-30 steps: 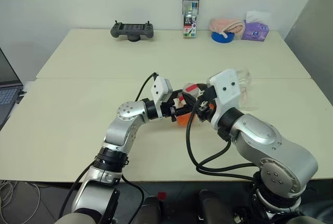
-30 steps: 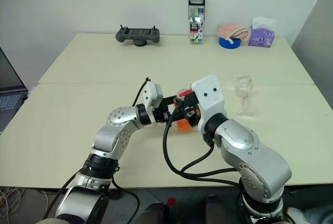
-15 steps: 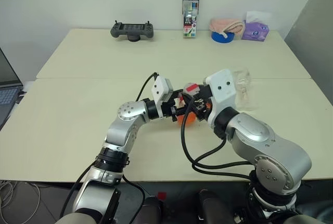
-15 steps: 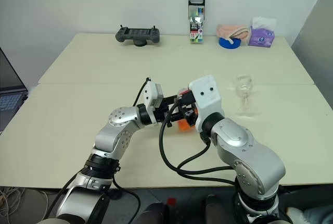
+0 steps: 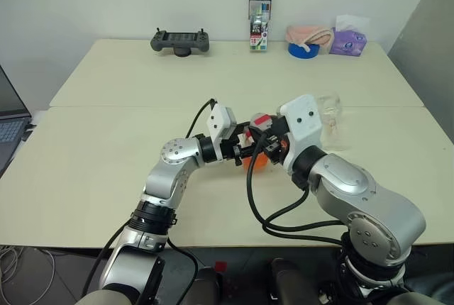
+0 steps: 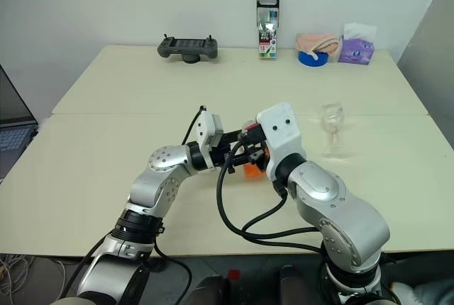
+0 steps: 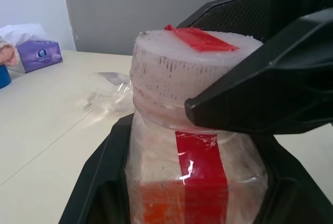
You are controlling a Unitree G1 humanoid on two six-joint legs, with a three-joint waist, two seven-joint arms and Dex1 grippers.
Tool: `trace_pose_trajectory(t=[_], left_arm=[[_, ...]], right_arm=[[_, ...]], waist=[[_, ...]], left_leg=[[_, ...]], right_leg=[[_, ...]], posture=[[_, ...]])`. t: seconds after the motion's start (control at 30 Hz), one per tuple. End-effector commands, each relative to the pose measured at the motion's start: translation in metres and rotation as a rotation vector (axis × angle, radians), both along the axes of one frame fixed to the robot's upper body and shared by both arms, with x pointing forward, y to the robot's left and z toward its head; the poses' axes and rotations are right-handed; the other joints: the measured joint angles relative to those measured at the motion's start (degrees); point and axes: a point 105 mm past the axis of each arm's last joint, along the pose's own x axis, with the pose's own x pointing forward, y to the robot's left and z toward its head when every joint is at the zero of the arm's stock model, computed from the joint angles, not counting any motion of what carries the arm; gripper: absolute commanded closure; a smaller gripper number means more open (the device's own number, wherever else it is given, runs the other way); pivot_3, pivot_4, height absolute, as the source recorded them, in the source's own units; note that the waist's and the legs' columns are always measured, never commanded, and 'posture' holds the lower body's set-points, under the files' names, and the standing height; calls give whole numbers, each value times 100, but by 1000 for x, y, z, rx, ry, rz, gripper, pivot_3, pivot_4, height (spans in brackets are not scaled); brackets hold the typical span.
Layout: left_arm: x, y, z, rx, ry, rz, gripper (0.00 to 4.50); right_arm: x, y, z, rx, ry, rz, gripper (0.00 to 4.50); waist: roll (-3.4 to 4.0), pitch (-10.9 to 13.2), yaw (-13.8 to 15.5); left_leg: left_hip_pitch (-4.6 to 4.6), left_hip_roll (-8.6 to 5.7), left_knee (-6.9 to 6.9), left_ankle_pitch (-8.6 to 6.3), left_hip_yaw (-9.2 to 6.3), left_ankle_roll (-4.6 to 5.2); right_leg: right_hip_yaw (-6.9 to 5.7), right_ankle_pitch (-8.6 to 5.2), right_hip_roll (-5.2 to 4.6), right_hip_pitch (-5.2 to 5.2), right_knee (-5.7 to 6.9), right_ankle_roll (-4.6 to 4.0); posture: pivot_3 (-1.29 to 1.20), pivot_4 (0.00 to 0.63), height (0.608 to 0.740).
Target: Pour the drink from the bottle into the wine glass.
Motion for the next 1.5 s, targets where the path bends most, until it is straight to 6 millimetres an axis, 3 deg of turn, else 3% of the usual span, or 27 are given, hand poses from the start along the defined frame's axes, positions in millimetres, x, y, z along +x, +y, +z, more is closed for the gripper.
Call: trace_pose_trajectory(t=[0.03,0.07,0.13,0.2,0.3,0.4,0.6,0.83,0.93,1.17,1.27,1.5], left_arm=[[-14,-1,17,-16,-45,-93,2344],[-17,-2,17,-13,-32,-122,2344],[-30,-4,15,6,6,-207,2344],[-45,-6,11,48,35,-294,2345],[-67,-6,7,122,71,-414,2355],[-72,-4,8,151,87,-441,2361],[-67,0,9,153,78,-380,2362],[-50,-2,9,107,28,-276,2363],[-39,-5,21,38,-20,-225,2365],[-15,-7,36,-80,-55,-110,2365],[-12,-8,34,-78,-56,-106,2365],[-5,-8,27,-57,-51,-95,2366]], right_arm=[[4,-10,17,-5,-94,74,2627],[-2,-3,14,1,-63,206,2627],[-44,8,4,-51,45,675,2627],[-68,-2,2,-127,124,990,2627],[-55,-15,14,-208,107,1207,2627],[-43,-24,14,-295,99,1299,2627],[-19,-35,13,-379,68,1275,2627],[-1,-39,30,-379,-9,1162,282],[12,-38,40,-374,-95,1025,270],[-4,-27,51,-145,-123,801,270],[-18,-18,44,-116,-120,745,270],[-3,-18,27,-112,-107,349,270]], waist=[[0,0,-1],[0,0,-1],[0,1,-4],[0,1,0],[-1,3,-32],[-1,3,-99],[-1,3,-89],[-1,3,-27],[-1,3,-1],[-1,3,42],[-1,3,37],[-1,3,34]], left_leg=[[0,-1,1,0,1,0],[0,-2,3,0,3,0],[-2,-2,7,-1,3,1],[-2,-3,4,-4,4,7],[-5,-2,14,-13,9,22],[4,12,33,-19,14,34],[1,9,76,-18,9,32],[2,2,82,-17,7,30],[-1,2,80,-18,9,30],[-13,-2,80,-17,3,27],[-13,-2,78,-17,7,27],[-12,-6,81,-17,8,27]], right_leg=[[0,0,0,1,-1,0],[1,0,0,2,-2,0],[-1,0,0,4,-5,0],[-2,1,0,14,-22,2],[-2,0,0,17,-27,2],[1,-6,16,19,-14,13],[6,-12,15,15,29,21],[6,-6,5,14,37,13],[7,4,4,11,37,-4],[3,5,-6,4,36,-5],[9,5,-6,1,39,-4],[9,4,-5,3,40,-4]], posture=[[0,150,740],[0,150,740],[0,150,740],[0,150,740],[0,150,740],[0,150,740],[0,150,740],[0,150,740],[0,150,740],[0,150,740],[0,150,740],[0,150,740]])
